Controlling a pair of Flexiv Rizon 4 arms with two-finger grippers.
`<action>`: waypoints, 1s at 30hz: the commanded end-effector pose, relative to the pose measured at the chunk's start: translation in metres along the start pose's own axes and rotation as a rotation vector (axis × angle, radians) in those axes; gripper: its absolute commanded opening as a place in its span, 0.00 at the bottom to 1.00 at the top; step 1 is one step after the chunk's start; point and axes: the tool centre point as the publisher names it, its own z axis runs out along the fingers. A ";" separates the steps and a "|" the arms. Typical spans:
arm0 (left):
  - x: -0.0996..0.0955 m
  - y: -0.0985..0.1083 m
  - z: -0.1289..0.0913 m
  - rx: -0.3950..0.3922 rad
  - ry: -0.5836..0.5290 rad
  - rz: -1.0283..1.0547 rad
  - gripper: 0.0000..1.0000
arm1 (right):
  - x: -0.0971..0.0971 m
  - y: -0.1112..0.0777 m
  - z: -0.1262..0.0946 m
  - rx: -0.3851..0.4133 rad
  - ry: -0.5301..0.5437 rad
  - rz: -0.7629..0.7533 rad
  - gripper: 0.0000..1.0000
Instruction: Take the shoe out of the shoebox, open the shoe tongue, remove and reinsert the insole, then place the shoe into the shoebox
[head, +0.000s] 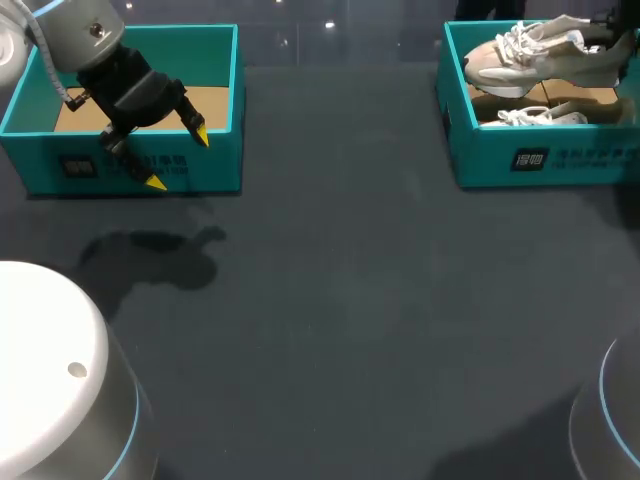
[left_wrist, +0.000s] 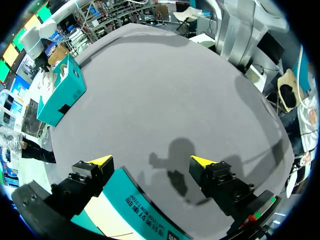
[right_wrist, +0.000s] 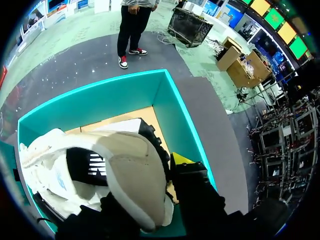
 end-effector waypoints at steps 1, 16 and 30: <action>0.000 0.000 0.000 -0.003 0.002 0.000 1.00 | 0.000 -0.004 0.005 -0.005 0.003 0.005 0.00; 0.000 0.000 0.000 -0.003 0.002 0.000 1.00 | 0.012 0.016 0.041 0.027 0.016 -0.038 0.00; 0.000 0.000 0.000 -0.003 0.002 0.000 1.00 | 0.011 0.013 0.064 0.083 0.027 -0.054 0.00</action>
